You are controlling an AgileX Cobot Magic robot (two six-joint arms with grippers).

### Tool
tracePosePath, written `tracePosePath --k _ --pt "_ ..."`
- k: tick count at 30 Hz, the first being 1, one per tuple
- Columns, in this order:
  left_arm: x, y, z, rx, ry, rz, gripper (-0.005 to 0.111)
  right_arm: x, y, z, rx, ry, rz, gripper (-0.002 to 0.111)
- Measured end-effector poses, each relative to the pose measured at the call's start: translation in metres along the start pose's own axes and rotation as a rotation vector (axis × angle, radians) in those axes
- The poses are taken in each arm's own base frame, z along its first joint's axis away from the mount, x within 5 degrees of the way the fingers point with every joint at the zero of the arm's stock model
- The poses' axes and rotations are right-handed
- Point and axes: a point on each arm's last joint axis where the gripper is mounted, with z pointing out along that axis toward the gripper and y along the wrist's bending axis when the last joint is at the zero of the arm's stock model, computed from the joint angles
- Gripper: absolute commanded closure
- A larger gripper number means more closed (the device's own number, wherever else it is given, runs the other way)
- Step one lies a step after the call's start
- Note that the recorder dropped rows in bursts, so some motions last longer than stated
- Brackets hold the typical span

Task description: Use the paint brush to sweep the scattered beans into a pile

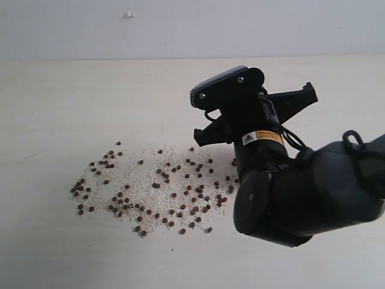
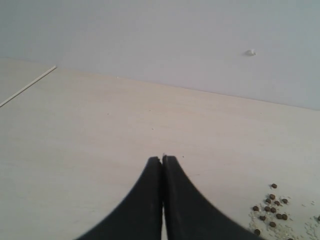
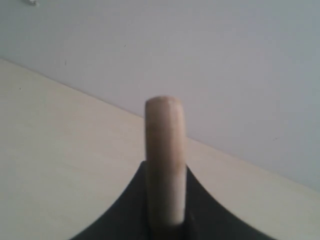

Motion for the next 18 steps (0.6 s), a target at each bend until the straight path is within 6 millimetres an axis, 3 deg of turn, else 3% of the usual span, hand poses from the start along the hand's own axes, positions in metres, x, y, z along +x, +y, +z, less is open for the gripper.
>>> tracePosePath --k 8,18 --pt "0.000 0.000 0.000 0.000 0.000 0.000 0.107 -0.013 0.027 0.014 -0.108 0.054 0.069 0.108" --pt "0.000 0.000 0.000 0.000 0.002 0.000 0.107 -0.024 0.037 0.016 -0.188 0.046 0.265 0.108"
